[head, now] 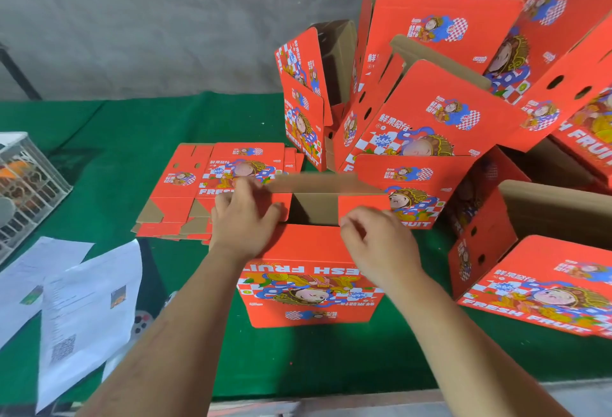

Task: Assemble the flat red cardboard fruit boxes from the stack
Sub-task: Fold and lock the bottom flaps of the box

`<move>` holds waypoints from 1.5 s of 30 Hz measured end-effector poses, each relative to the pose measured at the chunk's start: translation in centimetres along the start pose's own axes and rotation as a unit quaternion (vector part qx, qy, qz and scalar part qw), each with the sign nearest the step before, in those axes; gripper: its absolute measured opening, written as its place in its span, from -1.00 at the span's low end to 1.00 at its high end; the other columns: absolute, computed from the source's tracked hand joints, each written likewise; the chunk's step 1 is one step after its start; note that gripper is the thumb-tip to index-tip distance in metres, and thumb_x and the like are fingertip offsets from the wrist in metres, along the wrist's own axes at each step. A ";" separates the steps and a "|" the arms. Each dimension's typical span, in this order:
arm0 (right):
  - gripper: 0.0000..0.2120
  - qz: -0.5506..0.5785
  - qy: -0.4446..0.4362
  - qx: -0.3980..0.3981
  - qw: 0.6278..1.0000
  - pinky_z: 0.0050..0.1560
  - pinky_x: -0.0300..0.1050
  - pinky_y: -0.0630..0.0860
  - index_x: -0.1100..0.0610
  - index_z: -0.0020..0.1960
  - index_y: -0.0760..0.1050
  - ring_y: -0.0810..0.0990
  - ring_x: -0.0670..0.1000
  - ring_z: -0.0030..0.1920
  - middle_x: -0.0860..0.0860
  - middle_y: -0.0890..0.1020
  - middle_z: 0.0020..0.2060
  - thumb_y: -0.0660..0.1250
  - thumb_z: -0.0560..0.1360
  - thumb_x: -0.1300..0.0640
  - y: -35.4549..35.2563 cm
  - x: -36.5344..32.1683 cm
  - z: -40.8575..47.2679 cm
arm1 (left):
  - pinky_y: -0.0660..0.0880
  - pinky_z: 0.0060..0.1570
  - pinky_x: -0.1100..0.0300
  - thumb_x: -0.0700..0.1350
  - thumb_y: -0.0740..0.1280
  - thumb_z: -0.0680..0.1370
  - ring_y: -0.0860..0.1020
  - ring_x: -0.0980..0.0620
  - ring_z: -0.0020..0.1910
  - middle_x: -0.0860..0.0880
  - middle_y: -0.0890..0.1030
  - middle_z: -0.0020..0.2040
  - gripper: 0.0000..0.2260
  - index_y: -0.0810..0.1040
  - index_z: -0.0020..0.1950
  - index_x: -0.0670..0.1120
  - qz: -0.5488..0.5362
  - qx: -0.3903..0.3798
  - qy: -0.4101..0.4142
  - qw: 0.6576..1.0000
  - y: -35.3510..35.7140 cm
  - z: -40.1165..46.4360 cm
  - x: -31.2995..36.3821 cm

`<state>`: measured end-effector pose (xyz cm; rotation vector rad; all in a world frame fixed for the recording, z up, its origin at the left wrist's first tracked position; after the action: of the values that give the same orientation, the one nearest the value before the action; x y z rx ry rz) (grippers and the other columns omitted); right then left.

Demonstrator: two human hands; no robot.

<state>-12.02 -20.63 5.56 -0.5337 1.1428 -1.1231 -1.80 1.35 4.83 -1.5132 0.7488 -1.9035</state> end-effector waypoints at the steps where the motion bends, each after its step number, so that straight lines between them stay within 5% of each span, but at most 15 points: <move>1: -0.61 0.020 0.031 -0.018 0.999 -0.19 0.04 0.54 0.02 -0.11 0.52 0.58 0.13 -0.18 -0.04 0.62 -0.28 0.11 0.58 -0.23 -0.4 0.5 1.0 | 0.25 0.24 0.00 0.30 0.28 0.49 0.32 -0.07 0.21 0.08 0.54 0.16 -0.67 0.28 0.15 0.25 -0.058 -0.001 -0.017 0.998 -0.3 0.0 0.0; 3: -0.58 0.130 0.092 -0.034 0.987 -0.14 0.14 0.57 0.05 -0.08 0.46 0.62 0.15 -0.22 0.02 0.63 -0.29 0.08 0.62 -0.27 -0.8 1.4 2.5 | 0.22 0.25 -0.01 0.45 0.12 0.48 0.30 -0.03 0.23 0.16 0.52 0.11 -0.66 0.36 0.18 0.36 -0.146 -0.019 -0.038 0.988 -0.8 0.1 -0.1; 6: -0.66 0.300 0.165 0.037 0.939 0.01 0.33 0.55 0.02 0.06 0.29 0.61 0.21 -0.14 0.06 0.61 -0.20 0.13 0.61 -0.27 0.0 1.6 3.0 | 0.21 0.28 -0.03 0.47 0.01 0.55 0.32 -0.05 0.26 0.18 0.51 0.13 -0.55 0.59 0.10 0.31 -0.109 -0.065 -0.014 0.992 -0.7 0.3 -0.3; 9: -0.37 0.138 0.116 0.096 0.979 0.27 0.23 0.41 0.04 0.33 0.34 0.45 0.20 0.19 0.07 0.49 0.13 0.19 0.47 -0.39 0.7 1.7 2.8 | 0.24 0.37 -0.05 0.42 0.29 0.50 0.32 -0.06 0.30 0.10 0.43 0.18 -0.63 0.56 0.17 0.25 0.060 -0.060 0.030 0.996 -0.3 0.3 0.1; 11: -0.11 -0.015 0.088 -0.026 0.996 0.37 0.13 0.26 -0.09 0.54 0.28 0.23 0.10 0.32 0.02 0.35 0.27 0.19 0.34 -0.53 1.1 2.2 2.9 | 0.26 0.43 -0.10 0.40 0.39 0.46 0.29 -0.11 0.35 0.03 0.36 0.25 -0.48 0.47 0.38 0.29 0.087 -0.073 0.052 0.992 -0.1 0.1 0.3; 14: -0.09 -0.031 0.086 -0.134 0.987 0.45 0.13 0.27 -0.16 0.59 0.26 0.09 0.06 0.38 0.02 0.28 0.40 0.35 0.36 -0.52 1.7 2.9 3.5 | 0.28 0.48 -0.25 0.40 0.42 0.44 0.29 -0.21 0.49 -0.07 0.24 0.50 -0.19 0.20 0.62 0.24 0.077 -0.110 0.009 0.991 0.1 0.4 0.1; 17: -0.10 -0.110 0.095 -0.116 0.983 0.33 0.17 0.41 -0.06 0.51 0.24 0.14 0.13 0.39 0.03 0.28 0.33 0.41 0.35 -0.49 2.2 2.0 3.6 | 0.46 0.29 -0.24 0.41 0.44 0.43 0.38 -0.23 0.45 -0.03 0.18 0.54 -0.16 0.17 0.61 0.24 0.150 -0.131 -0.026 0.980 0.6 0.5 0.6; 23: -0.11 -0.188 0.113 -0.126 0.967 0.25 0.19 0.46 -0.01 0.45 0.21 0.19 0.13 0.40 0.02 0.28 0.31 0.35 0.36 -0.54 2.6 1.4 3.9 | 0.53 0.07 -0.19 0.42 0.43 0.42 0.45 -0.23 0.33 -0.03 0.24 0.45 -0.26 0.26 0.51 0.23 0.189 -0.120 -0.036 0.974 0.8 0.7 0.9; 27: -0.11 -0.159 0.099 -0.135 0.973 0.29 0.24 0.45 0.00 0.48 0.22 0.15 0.13 0.41 0.03 0.26 0.33 0.18 0.40 -0.59 2.6 1.6 4.0 | 0.54 0.18 -0.18 0.46 0.33 0.46 0.47 -0.24 0.35 -0.02 0.23 0.47 -0.30 0.27 0.51 0.23 0.175 -0.132 -0.014 0.976 0.5 0.6 0.5; 30: -0.08 -0.028 0.133 -0.120 0.983 0.43 0.26 0.36 -0.10 0.54 0.24 0.03 0.07 0.47 0.02 0.19 0.43 0.01 0.35 -0.62 2.2 2.3 3.5 | 0.42 0.40 -0.11 0.41 0.28 0.53 0.44 -0.19 0.43 -0.02 0.23 0.51 -0.34 0.26 0.58 0.22 0.063 -0.124 -0.021 0.990 0.2 0.6 0.0; 33: -0.12 0.119 0.193 -0.129 0.965 0.51 0.12 0.27 -0.20 0.57 0.20 0.07 0.11 0.56 0.03 0.17 0.49 0.30 0.34 -0.50 1.6 3.6 3.1 | 0.25 0.47 -0.02 0.34 0.26 0.60 0.34 -0.17 0.52 -0.16 0.29 0.56 -0.34 0.20 0.65 0.17 -0.073 -0.089 -0.123 0.986 -0.2 0.3 -0.5; 36: -0.13 0.097 0.164 -0.218 0.957 0.25 -0.04 0.44 -0.15 0.50 0.27 0.43 0.16 0.37 -0.01 0.23 0.23 0.58 0.32 -0.28 0.8 4.5 2.3 | 0.31 0.24 0.11 0.31 0.26 0.62 0.45 -0.14 0.39 -0.09 0.50 0.42 -0.36 0.35 0.57 -0.05 -0.130 -0.106 -0.197 0.966 -0.4 -0.7 -1.4; 40: -0.13 -0.046 0.140 -0.195 0.970 0.06 0.11 0.51 -0.09 0.42 0.23 0.52 0.22 0.25 0.04 0.25 0.23 0.58 0.30 -0.34 0.8 3.3 1.1 | 0.34 0.04 0.13 0.20 0.41 0.58 0.53 -0.09 0.11 0.05 0.55 0.01 -0.59 0.43 0.22 -0.05 -0.114 -0.087 -0.169 0.975 -0.1 -1.8 -2.3; 45: -0.11 -0.064 0.153 -0.204 0.965 0.07 0.10 0.50 -0.11 0.50 0.19 0.53 0.24 0.29 0.05 0.21 0.35 0.55 0.35 -0.35 0.5 2.7 0.0 | 0.39 0.19 0.07 0.22 0.40 0.57 0.53 -0.14 0.21 -0.15 0.55 0.29 -0.39 0.38 0.45 -0.13 -0.092 -0.081 -0.162 0.979 0.1 -2.6 -2.0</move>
<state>-11.82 -22.86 3.93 -0.7789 1.6456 -1.1089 -4.00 2.98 2.98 -1.9960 0.6451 -1.6907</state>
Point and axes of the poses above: each hand's wrist, its own z-axis towards the middle knuckle, its own y-axis out of the palm, x = y × z, the point moved 1 cm from there along z, towards the middle knuckle
